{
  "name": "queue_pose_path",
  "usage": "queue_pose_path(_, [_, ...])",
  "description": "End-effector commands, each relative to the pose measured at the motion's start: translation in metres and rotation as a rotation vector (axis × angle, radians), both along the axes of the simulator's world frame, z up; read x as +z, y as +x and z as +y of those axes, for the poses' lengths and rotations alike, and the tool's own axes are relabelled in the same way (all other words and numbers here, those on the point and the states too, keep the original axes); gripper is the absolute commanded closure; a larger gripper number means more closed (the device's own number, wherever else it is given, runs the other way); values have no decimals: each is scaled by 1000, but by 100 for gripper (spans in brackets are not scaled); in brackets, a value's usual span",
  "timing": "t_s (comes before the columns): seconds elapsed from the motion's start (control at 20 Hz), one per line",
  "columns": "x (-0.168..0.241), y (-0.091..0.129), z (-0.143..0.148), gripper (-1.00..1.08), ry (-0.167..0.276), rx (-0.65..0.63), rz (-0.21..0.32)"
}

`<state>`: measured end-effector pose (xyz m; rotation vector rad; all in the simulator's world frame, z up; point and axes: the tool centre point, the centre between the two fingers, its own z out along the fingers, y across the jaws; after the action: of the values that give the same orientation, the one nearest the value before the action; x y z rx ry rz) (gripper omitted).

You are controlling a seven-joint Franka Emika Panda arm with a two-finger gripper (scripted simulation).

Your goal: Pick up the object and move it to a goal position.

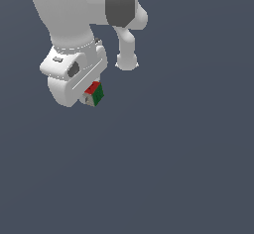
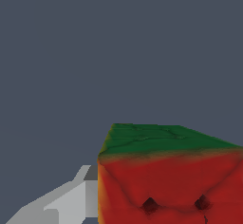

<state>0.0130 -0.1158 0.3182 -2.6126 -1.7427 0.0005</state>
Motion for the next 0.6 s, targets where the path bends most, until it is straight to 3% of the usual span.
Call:
queue_pose_path(0.0, [27,-3,-6,108,0,0,-1])
queue_pose_path(0.55, [95,-9,-23,108,0,-2,-1])
